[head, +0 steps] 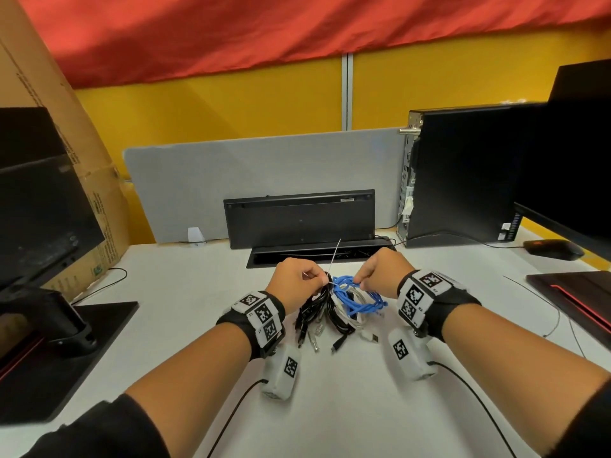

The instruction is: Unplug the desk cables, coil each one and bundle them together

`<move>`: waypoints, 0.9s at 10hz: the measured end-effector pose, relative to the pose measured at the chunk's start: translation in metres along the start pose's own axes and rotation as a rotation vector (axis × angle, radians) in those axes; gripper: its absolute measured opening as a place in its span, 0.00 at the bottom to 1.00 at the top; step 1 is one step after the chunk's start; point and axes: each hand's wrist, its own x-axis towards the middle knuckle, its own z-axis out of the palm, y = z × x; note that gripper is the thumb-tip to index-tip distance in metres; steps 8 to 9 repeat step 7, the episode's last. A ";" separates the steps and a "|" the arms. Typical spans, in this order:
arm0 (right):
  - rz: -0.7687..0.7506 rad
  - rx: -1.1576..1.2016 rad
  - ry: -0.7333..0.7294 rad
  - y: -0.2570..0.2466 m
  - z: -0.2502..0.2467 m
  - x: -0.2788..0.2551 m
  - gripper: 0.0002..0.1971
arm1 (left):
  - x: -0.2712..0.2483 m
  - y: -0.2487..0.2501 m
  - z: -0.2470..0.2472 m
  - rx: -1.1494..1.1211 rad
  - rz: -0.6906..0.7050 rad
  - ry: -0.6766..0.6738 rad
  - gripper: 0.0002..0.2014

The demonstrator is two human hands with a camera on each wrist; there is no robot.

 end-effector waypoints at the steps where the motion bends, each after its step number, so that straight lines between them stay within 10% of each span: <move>1: -0.018 -0.004 0.022 -0.004 -0.003 0.001 0.08 | 0.000 0.002 -0.002 0.001 -0.011 -0.007 0.05; 9: -0.137 0.123 0.096 -0.012 -0.005 -0.001 0.11 | 0.003 0.012 -0.009 0.037 -0.042 -0.031 0.04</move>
